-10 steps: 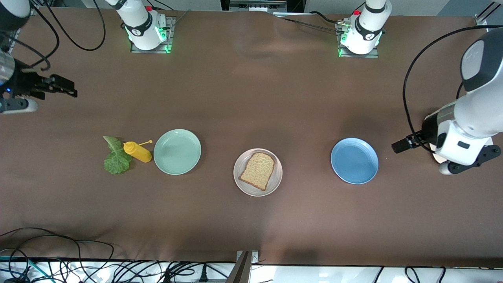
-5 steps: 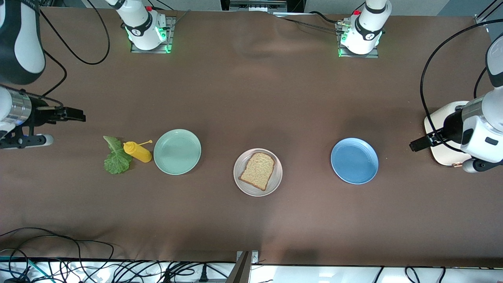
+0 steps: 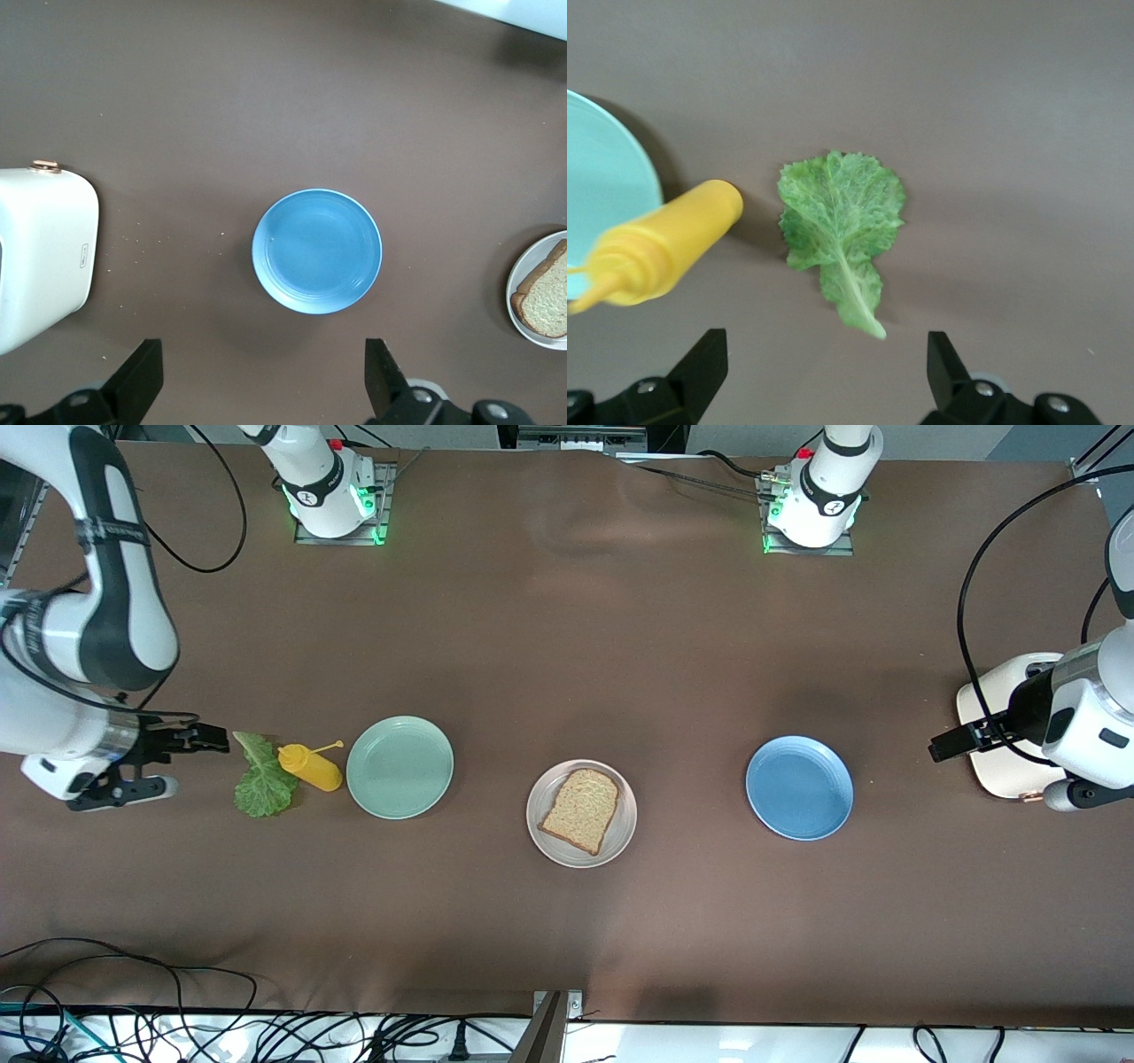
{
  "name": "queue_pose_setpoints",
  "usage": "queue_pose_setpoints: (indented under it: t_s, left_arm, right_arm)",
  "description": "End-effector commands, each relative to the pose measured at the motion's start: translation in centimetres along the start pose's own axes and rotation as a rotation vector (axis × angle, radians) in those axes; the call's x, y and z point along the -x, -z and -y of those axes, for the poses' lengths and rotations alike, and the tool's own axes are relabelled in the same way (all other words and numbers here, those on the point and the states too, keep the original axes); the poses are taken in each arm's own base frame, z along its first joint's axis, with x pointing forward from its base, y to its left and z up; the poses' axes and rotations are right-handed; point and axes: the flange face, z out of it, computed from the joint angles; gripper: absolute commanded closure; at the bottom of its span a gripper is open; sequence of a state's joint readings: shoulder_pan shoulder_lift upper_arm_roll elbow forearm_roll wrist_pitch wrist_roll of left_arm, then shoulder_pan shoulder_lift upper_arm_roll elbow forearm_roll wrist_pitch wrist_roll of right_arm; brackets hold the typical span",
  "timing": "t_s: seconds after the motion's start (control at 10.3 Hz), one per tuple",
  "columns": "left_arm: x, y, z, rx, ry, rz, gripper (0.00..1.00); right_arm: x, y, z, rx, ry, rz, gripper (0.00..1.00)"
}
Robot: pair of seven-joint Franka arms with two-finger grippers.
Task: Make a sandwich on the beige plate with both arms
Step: 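Lower the right gripper onto the green lettuce leaf and grasp it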
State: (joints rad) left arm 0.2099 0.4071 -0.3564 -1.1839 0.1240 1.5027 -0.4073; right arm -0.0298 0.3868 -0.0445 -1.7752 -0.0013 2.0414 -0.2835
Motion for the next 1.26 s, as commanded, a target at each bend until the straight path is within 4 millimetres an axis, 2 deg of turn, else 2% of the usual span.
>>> queue_pose_setpoints:
  t_s: [0.0,0.19,0.68,1.07,1.17]
  left_arm:
    - [0.9,0.5,0.3,-0.037,-0.029,-0.009,0.00]
    - [1.0,0.5,0.1,-0.036,-0.032,-0.009,0.00]
    - [1.5,-0.1,0.5,-0.060,-0.077,0.052,0.00]
    - [1.8,-1.0,-0.2,-0.069,-0.091,0.071,0.00]
    - [1.7,-1.1,-0.2,-0.069,-0.091,0.071,0.00]
  right_arm:
    - [2.7,-5.1,0.9,0.007,0.034,-0.037,0.00]
    - [4.1,-8.5,1.3,0.016,0.088,-0.060,0.00]
    - [4.6,-13.9,0.8,0.033,0.256,-0.082,0.00]
    - [4.5,-15.0,0.1,0.048,0.318,-0.106,0.00]
    - [4.5,-15.0,0.1,0.048,0.320,-0.107,0.18]
